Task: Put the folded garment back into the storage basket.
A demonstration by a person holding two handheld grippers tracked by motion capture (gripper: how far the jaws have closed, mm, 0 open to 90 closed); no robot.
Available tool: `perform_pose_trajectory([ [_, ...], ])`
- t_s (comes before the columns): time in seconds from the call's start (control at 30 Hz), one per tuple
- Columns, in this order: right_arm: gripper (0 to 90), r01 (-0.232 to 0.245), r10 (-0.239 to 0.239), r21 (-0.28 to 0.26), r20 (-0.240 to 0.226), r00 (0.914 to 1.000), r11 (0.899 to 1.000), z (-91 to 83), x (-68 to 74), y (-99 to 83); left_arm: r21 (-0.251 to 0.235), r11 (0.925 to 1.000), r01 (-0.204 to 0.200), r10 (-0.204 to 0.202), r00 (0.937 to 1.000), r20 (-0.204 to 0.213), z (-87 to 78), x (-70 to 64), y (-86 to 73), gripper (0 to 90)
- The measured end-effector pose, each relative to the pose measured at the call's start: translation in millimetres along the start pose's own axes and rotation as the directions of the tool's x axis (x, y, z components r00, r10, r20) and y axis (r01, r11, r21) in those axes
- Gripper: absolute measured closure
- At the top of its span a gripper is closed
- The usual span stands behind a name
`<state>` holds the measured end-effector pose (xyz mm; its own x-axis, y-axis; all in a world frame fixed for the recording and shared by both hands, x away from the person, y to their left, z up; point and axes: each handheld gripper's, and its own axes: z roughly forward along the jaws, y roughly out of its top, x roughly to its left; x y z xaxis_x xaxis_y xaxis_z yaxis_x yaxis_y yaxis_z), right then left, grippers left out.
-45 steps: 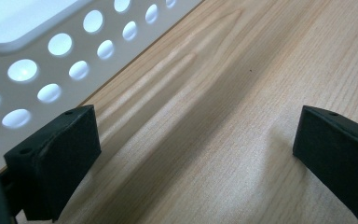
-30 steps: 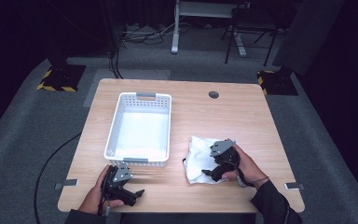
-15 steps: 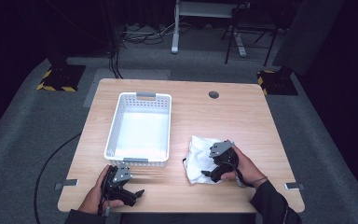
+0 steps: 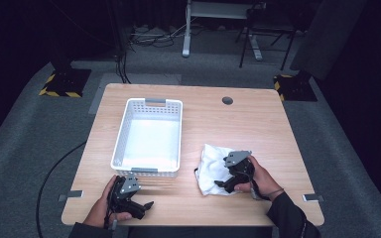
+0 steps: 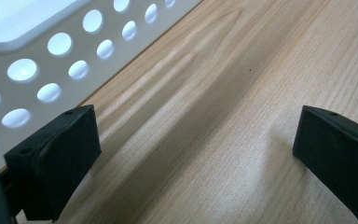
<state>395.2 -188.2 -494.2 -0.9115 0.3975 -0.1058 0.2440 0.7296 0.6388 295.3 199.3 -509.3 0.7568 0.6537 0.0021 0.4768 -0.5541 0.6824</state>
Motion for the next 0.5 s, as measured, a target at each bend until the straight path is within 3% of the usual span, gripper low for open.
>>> perform_pose_trajectory([
  [0.43, 37.6, 0.03, -0.029, -0.008, 0.048, 0.9984, 1.0, -7.1, 4.2, 0.0, 0.0, 1.0, 0.0, 0.0, 1.0, 0.0, 0.0, 0.0, 0.0, 0.5],
  [0.5, 45.8, 0.043, -0.042, -0.011, 0.072, 0.9965, 0.999, -7.8, 6.1, 0.2, 0.0, 1.0, 0.001, -0.001, 1.0, -0.001, -0.1, 0.0, 0.0, 0.5],
])
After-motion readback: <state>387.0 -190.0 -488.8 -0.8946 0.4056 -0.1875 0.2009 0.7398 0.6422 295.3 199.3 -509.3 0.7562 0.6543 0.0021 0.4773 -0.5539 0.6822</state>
